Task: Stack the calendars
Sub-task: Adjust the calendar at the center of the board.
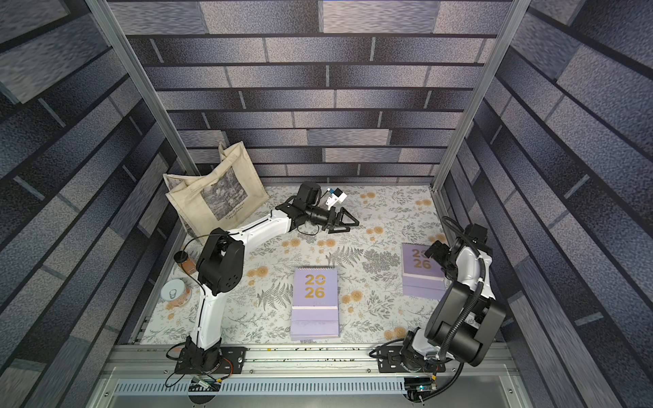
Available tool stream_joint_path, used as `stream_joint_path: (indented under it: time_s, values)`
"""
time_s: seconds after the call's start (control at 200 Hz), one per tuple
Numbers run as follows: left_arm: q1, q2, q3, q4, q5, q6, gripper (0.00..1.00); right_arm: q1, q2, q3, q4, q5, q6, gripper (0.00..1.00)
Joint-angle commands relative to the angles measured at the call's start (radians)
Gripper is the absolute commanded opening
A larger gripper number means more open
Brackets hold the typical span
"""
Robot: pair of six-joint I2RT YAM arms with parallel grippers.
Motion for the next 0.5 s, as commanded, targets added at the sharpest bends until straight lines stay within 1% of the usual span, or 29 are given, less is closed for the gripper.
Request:
stream_joint_path:
  time_s: [0.0,0.12,0.225,0.301,0.361,0.491]
  values:
    - [0.027,-0.007,-0.021,0.081,0.032,-0.029,1.0,-0.011,0.041,0.01,0.086,-0.024,-0.046,0.95]
    - [0.046,-0.012,-0.056,0.144,0.041,-0.057,1.0,-0.014,0.075,0.034,0.097,-0.012,-0.069,0.95]
    - [0.053,-0.003,-0.063,0.158,0.048,-0.059,1.0,-0.014,0.114,0.051,0.11,0.001,-0.106,0.96]
    - [0.052,0.007,-0.063,0.165,0.052,-0.065,1.0,-0.014,0.137,0.047,0.132,-0.012,-0.138,0.97]
    - [0.052,0.01,-0.068,0.18,0.054,-0.07,1.0,-0.014,0.159,0.049,0.141,0.004,-0.147,0.99]
    - [0.054,0.016,-0.075,0.2,0.059,-0.08,1.0,-0.02,0.216,0.062,0.168,-0.028,-0.176,0.99]
